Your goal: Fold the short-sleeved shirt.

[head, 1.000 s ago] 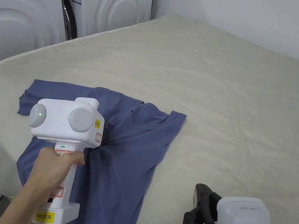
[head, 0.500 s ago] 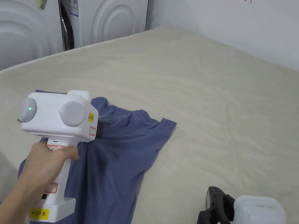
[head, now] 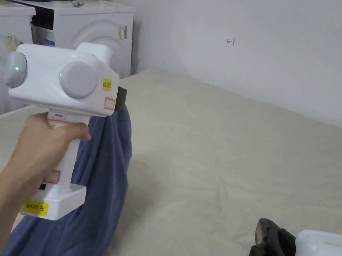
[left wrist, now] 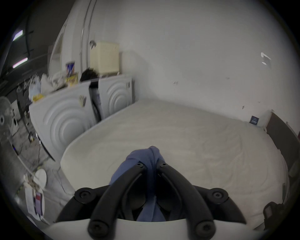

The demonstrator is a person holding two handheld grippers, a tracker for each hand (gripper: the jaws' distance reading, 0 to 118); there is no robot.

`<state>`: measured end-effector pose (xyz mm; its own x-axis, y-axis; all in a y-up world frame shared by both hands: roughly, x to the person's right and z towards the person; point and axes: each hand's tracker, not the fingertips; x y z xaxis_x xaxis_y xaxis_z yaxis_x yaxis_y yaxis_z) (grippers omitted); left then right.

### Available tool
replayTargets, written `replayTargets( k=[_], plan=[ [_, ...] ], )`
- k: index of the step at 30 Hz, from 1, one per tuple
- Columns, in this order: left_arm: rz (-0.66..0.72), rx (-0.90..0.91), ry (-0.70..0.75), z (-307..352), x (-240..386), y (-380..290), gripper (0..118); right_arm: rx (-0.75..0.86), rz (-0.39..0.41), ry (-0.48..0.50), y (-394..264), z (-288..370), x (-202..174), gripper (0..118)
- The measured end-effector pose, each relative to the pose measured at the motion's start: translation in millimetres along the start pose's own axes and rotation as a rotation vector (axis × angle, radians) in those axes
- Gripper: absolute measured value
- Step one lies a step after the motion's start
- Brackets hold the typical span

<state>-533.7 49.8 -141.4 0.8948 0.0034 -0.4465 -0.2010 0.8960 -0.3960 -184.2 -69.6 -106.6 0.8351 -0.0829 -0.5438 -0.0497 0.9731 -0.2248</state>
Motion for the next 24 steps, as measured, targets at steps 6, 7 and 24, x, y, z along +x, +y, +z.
replayTargets(
  k=[6,7,24],
  plan=[
    [-0.103,0.131,-0.152,44.6,76.0,55.4,9,0.085,-0.029,-0.132,18.6,34.2,42.1,0],
    [-0.124,0.149,-0.191,51.8,91.2,62.6,9,0.096,-0.032,-0.167,21.7,41.9,50.9,0],
    [-0.278,0.05,-0.775,71.5,332.1,9.1,9,0.142,-0.111,-0.539,30.6,129.4,167.9,0]
  ],
)
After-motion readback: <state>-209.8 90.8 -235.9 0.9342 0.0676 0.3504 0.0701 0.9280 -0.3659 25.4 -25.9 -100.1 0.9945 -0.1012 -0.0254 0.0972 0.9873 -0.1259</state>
